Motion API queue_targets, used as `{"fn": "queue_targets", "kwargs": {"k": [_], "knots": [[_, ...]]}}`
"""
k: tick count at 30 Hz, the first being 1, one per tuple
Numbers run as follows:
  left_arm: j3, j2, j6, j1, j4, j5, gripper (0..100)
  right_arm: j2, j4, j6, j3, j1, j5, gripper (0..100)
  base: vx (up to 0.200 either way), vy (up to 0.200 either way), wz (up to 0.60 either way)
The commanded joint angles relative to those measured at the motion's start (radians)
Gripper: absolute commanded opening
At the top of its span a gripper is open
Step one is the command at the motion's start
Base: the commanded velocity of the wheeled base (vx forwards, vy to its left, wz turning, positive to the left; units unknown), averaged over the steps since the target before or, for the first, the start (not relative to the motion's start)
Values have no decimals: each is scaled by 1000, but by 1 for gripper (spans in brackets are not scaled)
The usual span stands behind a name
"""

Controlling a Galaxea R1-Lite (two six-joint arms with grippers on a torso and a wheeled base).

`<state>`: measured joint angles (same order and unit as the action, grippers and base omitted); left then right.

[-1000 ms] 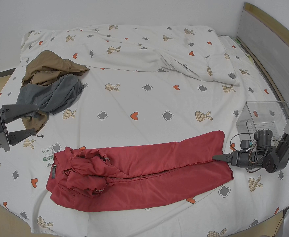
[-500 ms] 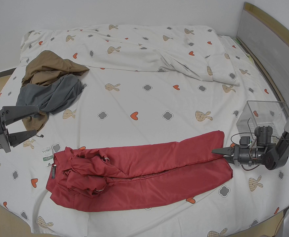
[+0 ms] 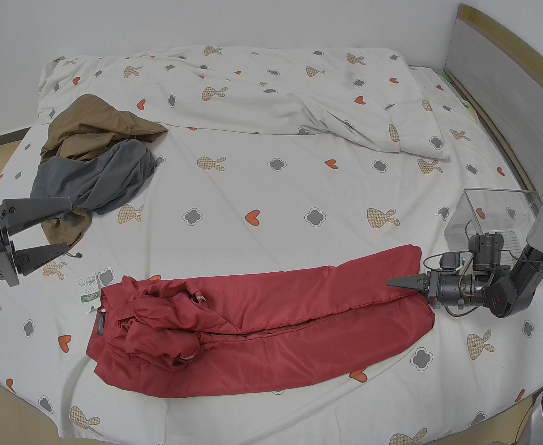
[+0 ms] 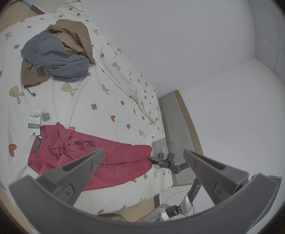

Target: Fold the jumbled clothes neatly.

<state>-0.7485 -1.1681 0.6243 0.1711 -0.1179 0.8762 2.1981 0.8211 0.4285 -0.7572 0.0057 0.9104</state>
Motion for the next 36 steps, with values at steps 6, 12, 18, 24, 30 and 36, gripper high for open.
{"fn": "queue_targets", "kwargs": {"k": [6,12,18,24,30,36], "knots": [[1,2,0,-5,0,6,100,9,0,-1,-2,-10,-51,100,0,0,0],[8,2,0,-15,0,6,100,11,-2,-4,3,-46,-53,100,0,0,0],[8,1,0,-15,0,6,100,35,0,-10,-7,-52,-68,100,0,0,0],[8,1,0,-15,0,7,100,55,1,-8,-28,-35,-99,100,0,0,0],[8,2,0,-15,0,14,100,55,1,-2,-57,2,-100,100,0,0,0],[8,2,0,-15,0,14,100,65,-2,-1,-68,26,-100,100,0,0,0]]}}
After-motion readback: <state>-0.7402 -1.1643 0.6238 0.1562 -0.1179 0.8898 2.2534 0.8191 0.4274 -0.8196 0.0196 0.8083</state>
